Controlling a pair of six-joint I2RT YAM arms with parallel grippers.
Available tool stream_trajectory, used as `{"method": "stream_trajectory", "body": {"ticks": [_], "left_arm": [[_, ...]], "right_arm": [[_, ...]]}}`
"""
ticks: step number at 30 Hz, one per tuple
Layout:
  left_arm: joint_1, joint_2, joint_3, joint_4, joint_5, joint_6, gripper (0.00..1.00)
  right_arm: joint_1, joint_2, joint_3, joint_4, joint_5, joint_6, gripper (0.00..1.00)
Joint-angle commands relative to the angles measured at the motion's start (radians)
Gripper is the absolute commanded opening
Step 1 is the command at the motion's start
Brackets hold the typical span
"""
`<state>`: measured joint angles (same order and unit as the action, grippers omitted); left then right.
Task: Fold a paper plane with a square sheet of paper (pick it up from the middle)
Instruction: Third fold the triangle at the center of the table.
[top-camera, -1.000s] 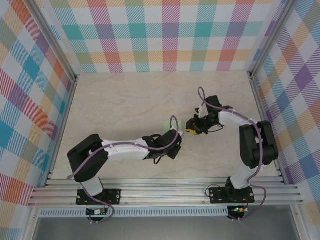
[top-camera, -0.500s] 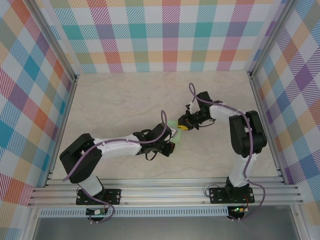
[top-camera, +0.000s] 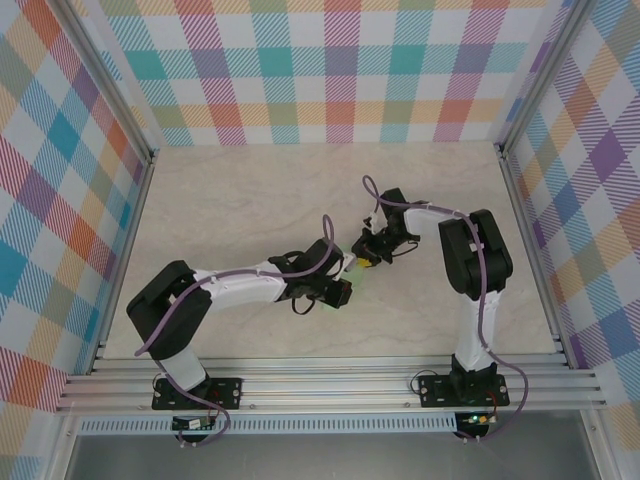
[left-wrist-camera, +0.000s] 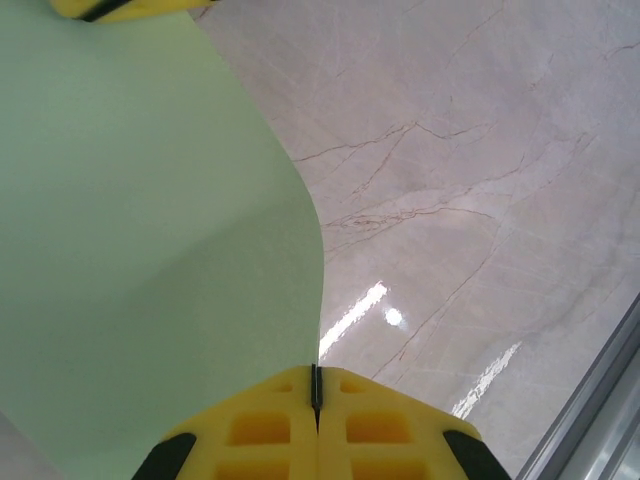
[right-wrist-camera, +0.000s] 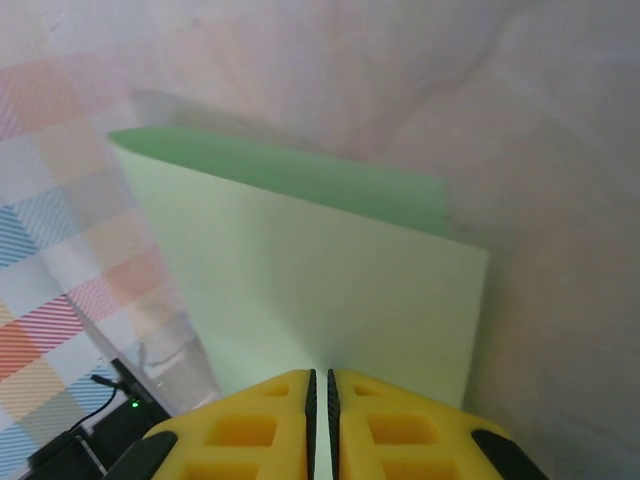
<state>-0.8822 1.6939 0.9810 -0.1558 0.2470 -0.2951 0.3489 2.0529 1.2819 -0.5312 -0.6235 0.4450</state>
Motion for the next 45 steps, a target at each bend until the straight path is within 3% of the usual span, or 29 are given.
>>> {"method": "stream_trajectory", "body": {"ticks": [1, 8, 17, 29, 45], "left_arm": [[0.036, 0.025, 0.032, -0.025, 0.071, -0.007, 0.00], [0.089, 0.061, 0.068, -0.059, 0.128, -0.020, 0.00], [0.102, 0.113, 0.125, -0.188, 0.060, 0.017, 0.00], [0.101, 0.145, 0.163, -0.224, -0.048, 0.018, 0.00], [0.102, 0.160, 0.174, -0.237, -0.083, 0.013, 0.00]], "right_arm": [[0.008, 0.026, 0.022, -0.053, 0.056, -0.055, 0.14], [0.039, 0.032, 0.036, -0.091, 0.126, -0.103, 0.14], [0.041, 0.030, 0.039, -0.087, 0.122, -0.085, 0.14], [0.042, 0.030, 0.025, -0.086, 0.120, -0.074, 0.14], [0.042, 0.021, 0.016, -0.085, 0.120, -0.068, 0.13]]}}
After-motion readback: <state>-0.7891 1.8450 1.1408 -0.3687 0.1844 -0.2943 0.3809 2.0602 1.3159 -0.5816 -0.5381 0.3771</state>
